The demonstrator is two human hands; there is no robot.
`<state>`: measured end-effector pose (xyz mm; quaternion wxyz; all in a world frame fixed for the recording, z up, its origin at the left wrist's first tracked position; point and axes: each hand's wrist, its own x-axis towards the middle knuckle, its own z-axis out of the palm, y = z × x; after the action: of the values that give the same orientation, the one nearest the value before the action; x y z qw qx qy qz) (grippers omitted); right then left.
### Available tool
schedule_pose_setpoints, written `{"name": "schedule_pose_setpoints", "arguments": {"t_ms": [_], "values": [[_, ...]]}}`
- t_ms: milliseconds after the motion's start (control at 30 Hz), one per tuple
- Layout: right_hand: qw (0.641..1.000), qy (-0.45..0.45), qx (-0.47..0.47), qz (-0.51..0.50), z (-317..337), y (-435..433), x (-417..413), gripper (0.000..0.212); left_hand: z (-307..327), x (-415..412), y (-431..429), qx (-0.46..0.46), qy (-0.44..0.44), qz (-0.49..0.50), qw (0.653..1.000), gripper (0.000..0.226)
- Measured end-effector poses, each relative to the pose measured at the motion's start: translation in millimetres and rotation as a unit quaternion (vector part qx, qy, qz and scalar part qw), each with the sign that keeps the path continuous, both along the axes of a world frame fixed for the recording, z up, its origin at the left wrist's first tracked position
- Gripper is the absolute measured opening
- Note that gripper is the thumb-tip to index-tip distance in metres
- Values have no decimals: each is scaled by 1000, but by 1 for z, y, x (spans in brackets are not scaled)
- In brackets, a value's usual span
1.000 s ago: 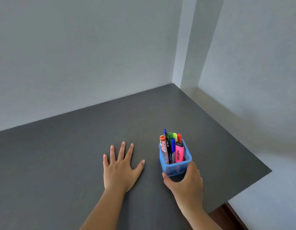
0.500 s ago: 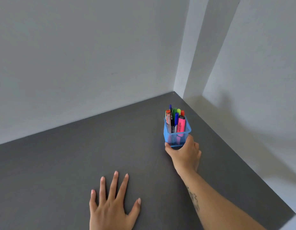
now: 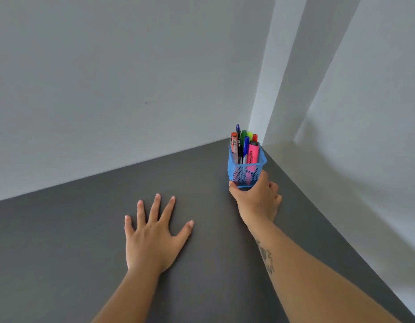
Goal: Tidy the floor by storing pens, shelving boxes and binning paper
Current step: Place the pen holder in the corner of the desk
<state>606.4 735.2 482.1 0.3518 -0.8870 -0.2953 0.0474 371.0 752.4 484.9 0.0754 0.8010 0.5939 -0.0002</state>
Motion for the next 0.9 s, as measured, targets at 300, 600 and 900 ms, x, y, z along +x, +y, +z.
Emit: {"name": "schedule_pose_setpoints", "arguments": {"t_ms": [300, 600, 900], "values": [[1000, -19, 19, 7, -3, 84, 63, 72, -10, 3, 0, 35, -33, -3, 999, 80], [998, -53, 20, -4, -6, 118, 81, 82, -13, 5, 7, 25, -20, 4, 999, 76], [997, -73, 17, -16, -6, 121, 81, 84, -12, 4, 7, 24, -3, 2, 1000, 77]]}}
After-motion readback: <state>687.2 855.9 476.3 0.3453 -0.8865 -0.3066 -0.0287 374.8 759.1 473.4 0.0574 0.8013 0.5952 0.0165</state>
